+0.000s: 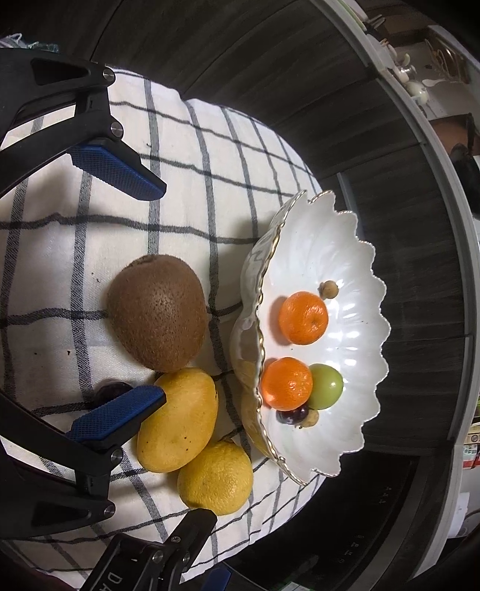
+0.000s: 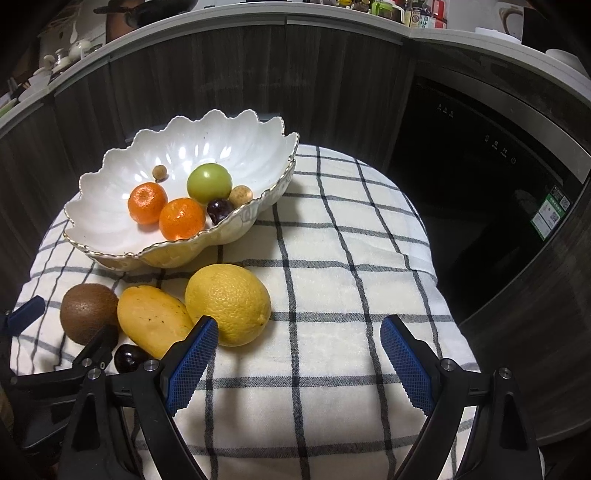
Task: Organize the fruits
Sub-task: 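Withdraw both open tools back toward the kiwi and lemon, then grasp the brown kiwi with the left tool while the right tool grasps the lemon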
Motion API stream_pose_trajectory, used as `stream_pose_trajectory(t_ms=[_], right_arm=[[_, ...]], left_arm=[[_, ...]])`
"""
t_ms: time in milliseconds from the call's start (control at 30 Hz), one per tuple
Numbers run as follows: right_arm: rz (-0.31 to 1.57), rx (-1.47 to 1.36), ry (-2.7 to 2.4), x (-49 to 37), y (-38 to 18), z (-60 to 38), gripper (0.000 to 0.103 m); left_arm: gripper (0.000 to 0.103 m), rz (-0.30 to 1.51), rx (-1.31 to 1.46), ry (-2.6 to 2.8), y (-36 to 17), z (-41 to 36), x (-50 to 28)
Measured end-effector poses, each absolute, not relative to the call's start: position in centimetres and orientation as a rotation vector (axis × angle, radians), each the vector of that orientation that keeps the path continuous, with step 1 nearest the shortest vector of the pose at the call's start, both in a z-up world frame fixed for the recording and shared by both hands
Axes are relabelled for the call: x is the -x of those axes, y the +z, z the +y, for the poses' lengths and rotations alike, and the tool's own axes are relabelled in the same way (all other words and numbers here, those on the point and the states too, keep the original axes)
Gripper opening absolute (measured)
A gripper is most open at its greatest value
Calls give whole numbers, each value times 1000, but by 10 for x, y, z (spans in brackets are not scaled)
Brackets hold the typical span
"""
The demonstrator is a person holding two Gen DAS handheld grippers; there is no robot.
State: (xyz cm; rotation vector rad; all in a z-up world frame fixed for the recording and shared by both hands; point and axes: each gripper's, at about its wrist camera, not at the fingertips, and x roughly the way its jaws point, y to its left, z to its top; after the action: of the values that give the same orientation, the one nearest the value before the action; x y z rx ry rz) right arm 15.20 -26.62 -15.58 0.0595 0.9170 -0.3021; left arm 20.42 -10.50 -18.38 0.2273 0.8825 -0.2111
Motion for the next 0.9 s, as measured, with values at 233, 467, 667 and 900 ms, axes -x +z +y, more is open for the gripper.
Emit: stream_pose_trajectory(t_ms=[233, 467, 667, 900], right_arm=[[916, -53, -296, -157, -159, -264, 90], [914, -38, -286, -159, -158, -258, 90], [916, -54, -279, -159, -158, -259, 90], [899, -55, -243, -160, -155, -254, 90]], left_arm=[[96, 897, -219, -218, -189, -104, -210], [90, 910, -209, -222, -191, -106, -218], [73, 920, -201, -251, -192, -111, -222], [65, 925, -179, -278, -191, -109, -219]])
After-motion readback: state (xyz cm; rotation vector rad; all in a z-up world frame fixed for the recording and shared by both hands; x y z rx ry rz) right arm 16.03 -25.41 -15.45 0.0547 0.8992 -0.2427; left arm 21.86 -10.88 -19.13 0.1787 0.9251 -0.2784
